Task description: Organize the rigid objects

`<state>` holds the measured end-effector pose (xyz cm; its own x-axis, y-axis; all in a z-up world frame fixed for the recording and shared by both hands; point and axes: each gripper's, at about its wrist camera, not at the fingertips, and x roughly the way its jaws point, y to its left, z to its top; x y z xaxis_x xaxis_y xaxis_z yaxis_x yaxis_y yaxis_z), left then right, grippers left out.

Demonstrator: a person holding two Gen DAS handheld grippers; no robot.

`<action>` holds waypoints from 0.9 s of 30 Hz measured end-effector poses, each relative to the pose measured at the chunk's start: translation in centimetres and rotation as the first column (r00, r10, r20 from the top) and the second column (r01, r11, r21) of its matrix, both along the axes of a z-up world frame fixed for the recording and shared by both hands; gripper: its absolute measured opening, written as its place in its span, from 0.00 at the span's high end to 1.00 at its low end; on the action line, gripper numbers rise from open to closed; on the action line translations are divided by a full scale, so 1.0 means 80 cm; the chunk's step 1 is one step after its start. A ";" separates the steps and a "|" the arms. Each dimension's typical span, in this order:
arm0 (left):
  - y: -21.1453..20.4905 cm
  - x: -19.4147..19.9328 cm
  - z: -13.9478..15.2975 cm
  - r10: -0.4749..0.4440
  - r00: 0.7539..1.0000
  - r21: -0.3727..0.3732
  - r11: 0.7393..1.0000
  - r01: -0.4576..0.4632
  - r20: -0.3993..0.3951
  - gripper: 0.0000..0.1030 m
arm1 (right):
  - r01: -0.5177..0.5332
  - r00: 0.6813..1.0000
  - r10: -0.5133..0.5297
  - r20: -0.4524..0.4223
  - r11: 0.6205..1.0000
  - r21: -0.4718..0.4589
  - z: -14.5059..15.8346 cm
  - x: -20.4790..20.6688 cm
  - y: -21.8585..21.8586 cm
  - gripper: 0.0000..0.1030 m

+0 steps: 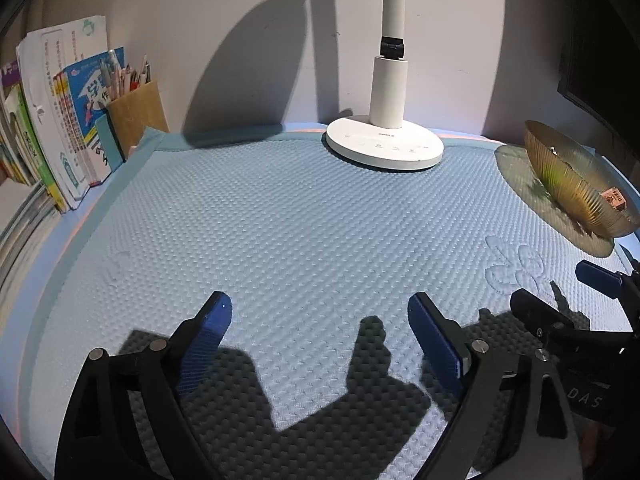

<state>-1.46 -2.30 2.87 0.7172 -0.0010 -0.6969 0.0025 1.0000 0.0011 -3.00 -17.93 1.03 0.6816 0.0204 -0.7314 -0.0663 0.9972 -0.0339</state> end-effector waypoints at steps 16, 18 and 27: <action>0.000 0.001 -0.004 -0.001 1.000 -0.002 1.000 0.001 -0.018 0.13 | -0.006 0.999 0.007 -0.040 1.000 0.024 -0.005 0.007 -0.001 0.09; 0.000 0.001 -0.004 -0.001 1.000 -0.002 1.000 0.001 -0.018 0.13 | -0.006 0.999 0.007 -0.041 1.000 0.025 -0.005 0.007 -0.001 0.09; 0.000 0.003 -0.006 0.000 1.000 0.002 1.000 0.000 -0.027 0.13 | -0.002 0.999 0.003 -0.052 1.000 0.028 -0.008 0.007 0.001 0.08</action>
<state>-1.25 -2.32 2.35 0.6981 0.0003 -0.7160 0.0029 1.0000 0.0033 -2.41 -17.85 0.43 0.6423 0.0432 -0.7652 -0.0698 0.9976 -0.0023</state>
